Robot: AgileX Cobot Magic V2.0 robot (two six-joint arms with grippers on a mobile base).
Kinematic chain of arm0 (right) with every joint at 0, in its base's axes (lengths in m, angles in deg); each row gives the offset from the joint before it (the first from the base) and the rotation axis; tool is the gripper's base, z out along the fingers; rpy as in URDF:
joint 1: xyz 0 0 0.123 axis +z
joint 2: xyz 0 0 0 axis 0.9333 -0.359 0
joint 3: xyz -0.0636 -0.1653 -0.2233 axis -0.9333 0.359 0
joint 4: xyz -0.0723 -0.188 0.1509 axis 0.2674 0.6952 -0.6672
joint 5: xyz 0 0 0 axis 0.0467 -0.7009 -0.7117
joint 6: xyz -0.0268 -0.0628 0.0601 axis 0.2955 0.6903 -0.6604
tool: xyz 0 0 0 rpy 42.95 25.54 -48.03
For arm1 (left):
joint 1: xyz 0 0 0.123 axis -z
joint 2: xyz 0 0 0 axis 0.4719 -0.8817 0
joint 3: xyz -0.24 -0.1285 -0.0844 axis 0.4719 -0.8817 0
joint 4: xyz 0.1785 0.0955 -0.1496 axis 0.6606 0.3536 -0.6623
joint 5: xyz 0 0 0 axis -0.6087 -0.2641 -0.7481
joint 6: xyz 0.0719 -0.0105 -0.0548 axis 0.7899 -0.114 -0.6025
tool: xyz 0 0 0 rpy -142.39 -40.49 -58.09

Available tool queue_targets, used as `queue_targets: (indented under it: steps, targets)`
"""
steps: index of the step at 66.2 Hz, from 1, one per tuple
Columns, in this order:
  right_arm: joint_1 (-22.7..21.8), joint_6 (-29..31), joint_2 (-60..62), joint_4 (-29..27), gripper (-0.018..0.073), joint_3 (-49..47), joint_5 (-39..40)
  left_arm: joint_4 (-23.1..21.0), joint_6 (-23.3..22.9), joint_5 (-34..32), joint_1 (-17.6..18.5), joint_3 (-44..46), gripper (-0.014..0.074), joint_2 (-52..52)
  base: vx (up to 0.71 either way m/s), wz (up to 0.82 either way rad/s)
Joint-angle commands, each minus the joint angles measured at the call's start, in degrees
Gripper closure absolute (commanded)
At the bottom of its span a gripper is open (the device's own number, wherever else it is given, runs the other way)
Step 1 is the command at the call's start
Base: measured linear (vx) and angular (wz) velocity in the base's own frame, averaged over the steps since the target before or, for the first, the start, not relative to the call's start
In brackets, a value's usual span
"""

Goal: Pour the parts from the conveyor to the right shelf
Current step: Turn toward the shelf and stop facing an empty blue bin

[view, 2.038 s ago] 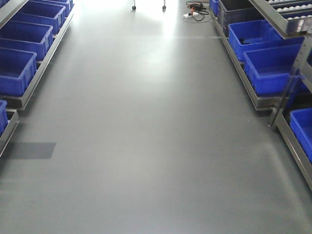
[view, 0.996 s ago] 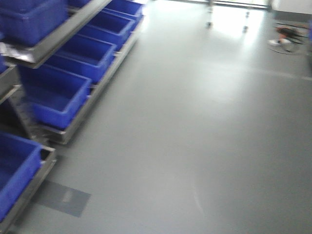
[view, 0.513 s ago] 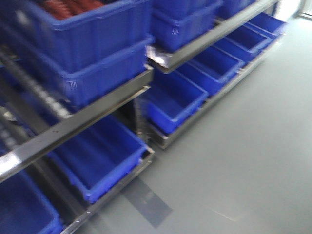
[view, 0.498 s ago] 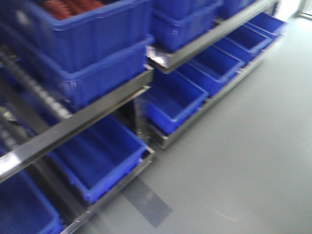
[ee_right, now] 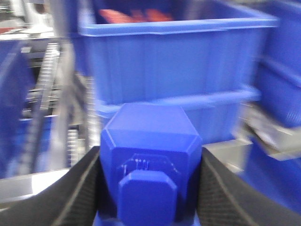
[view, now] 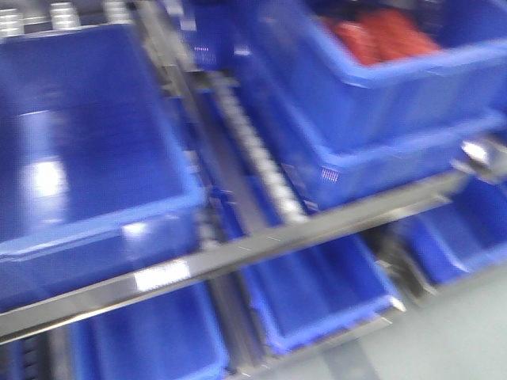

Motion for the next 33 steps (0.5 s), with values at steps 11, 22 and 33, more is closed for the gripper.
queue_targets:
  steps: [11, 22, 33]
  targets:
    - [0.1, 0.3, -0.7, 0.8, 0.0564, -1.5, 4.6, -0.4, -0.4, -4.2, 0.3, 1.1, 0.0603, -0.9, 0.18, 0.74]
    - [0.1, 0.3, -0.7, 0.8, 0.0564, -1.5, 4.6, -0.4, -0.4, -4.2, 0.3, 1.1, 0.0603, -0.9, 0.17, 0.65]
    - [0.1, 0.3, -0.7, 0.8, 0.0564, -1.5, 4.6, -0.4, -0.4, -4.2, 0.3, 1.1, 0.0603, -0.9, 0.16, 0.45]
